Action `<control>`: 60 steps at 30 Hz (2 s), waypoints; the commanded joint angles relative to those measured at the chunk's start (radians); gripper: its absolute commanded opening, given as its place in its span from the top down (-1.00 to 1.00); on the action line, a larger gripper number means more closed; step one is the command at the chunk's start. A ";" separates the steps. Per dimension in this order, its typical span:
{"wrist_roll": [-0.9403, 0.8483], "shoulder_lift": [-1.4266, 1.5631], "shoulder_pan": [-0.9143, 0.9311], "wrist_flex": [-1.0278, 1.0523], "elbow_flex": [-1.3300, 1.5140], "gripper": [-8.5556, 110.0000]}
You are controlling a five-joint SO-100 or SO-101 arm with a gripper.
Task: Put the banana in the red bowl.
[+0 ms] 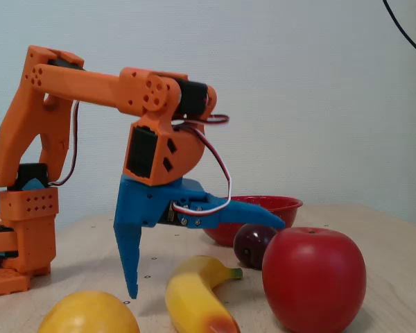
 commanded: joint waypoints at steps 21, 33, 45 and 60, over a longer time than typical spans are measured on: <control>-0.037 -0.049 0.072 -0.020 -0.141 -0.54; -0.034 -0.061 0.055 -0.029 -0.143 -0.47; 0.003 -0.058 0.028 -0.041 -0.143 -0.33; 0.058 -0.041 0.009 -0.041 -0.129 -0.04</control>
